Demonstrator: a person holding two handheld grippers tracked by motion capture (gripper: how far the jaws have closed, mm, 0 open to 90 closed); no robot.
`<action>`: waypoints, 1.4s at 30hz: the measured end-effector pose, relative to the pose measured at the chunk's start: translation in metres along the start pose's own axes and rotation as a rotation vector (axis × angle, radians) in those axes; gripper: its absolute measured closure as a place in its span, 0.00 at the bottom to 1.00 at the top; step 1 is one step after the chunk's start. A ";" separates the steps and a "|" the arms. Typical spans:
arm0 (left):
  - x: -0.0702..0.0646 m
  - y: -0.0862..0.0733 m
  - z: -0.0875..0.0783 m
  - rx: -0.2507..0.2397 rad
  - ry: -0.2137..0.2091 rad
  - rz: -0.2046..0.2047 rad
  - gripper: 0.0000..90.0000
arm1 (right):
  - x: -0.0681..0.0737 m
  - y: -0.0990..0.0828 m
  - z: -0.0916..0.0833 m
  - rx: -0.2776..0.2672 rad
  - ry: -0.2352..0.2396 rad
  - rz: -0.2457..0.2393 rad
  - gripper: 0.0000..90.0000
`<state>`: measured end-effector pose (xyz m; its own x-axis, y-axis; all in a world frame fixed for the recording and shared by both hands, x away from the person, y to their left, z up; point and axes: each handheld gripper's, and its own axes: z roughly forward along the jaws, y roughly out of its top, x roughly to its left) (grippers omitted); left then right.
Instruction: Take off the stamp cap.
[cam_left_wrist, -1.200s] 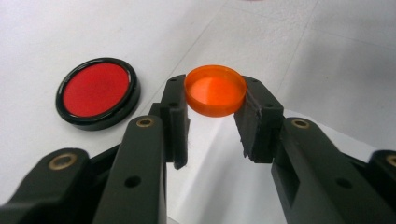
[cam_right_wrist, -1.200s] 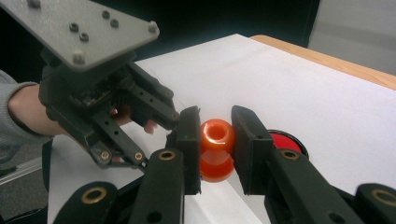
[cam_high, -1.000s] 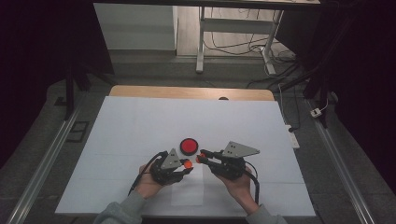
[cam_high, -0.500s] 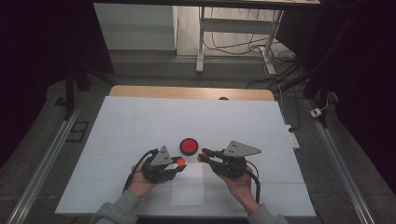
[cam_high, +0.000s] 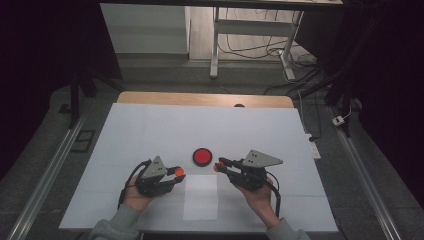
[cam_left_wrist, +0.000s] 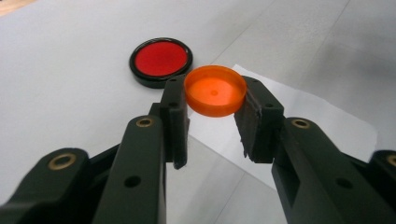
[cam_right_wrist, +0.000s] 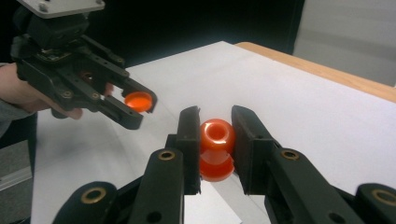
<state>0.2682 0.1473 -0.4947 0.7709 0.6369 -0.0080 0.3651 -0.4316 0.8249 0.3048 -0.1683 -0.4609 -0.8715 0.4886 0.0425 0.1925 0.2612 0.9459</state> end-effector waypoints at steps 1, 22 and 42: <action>0.001 -0.001 -0.001 0.001 0.003 0.001 0.72 | 0.000 0.000 -0.001 -0.003 -0.004 0.000 0.81; 0.013 -0.030 -0.034 -0.008 0.061 -0.058 0.72 | -0.005 -0.001 -0.004 -0.017 -0.018 0.011 0.81; 0.018 -0.042 -0.047 -0.017 0.085 -0.095 0.72 | -0.006 -0.003 -0.003 0.003 -0.012 0.007 0.80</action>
<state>0.2416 0.2068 -0.5029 0.6857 0.7268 -0.0393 0.4250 -0.3560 0.8323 0.3083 -0.1751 -0.4634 -0.8649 0.4999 0.0453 0.2000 0.2605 0.9445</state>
